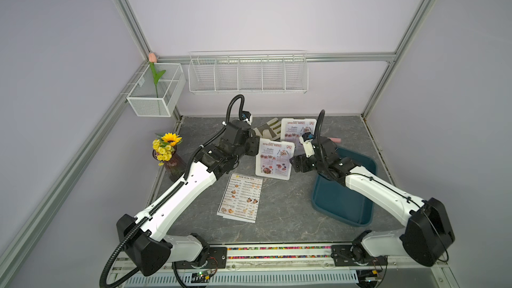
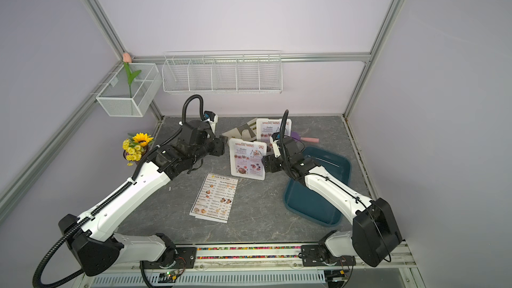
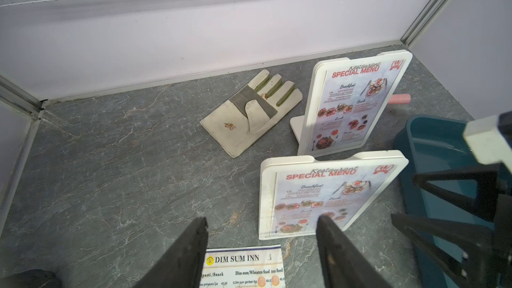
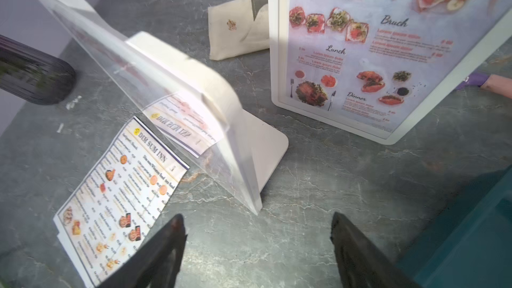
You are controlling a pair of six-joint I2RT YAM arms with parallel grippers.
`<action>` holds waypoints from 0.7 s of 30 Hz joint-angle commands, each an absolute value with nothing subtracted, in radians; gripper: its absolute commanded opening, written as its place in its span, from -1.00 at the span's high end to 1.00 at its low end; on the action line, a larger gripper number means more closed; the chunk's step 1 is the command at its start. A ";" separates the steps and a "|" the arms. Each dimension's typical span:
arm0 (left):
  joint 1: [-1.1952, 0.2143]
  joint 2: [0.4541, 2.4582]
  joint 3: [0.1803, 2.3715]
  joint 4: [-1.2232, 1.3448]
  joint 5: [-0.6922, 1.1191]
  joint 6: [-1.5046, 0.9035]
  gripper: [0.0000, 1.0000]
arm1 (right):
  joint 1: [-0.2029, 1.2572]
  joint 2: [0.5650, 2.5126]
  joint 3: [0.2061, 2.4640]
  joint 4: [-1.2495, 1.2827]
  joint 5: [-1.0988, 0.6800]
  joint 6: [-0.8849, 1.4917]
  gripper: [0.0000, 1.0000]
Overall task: Replace the menus in the menu holders
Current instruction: Adjust the menu holder at the center of the board.
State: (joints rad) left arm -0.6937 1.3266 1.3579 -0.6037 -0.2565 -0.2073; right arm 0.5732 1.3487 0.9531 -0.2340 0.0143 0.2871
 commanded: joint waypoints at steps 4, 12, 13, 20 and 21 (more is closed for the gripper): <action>-0.687 1.331 1.373 -0.604 -0.227 -0.212 -0.30 | 0.592 1.385 0.856 0.033 0.000 0.377 -0.05; -0.687 1.314 1.366 -0.620 -0.247 -0.198 -0.29 | 0.618 1.483 0.915 0.086 0.038 0.395 0.26; -0.687 1.313 1.366 -0.620 -0.251 -0.196 -0.29 | 0.619 1.491 0.917 0.091 0.040 0.394 0.30; -0.686 1.314 1.365 -0.621 -0.264 -0.185 -0.29 | 0.625 1.545 0.959 0.097 0.027 0.353 0.54; -0.685 1.315 1.365 -0.621 -0.264 -0.184 -0.29 | 0.628 1.554 0.967 0.096 0.028 0.343 0.54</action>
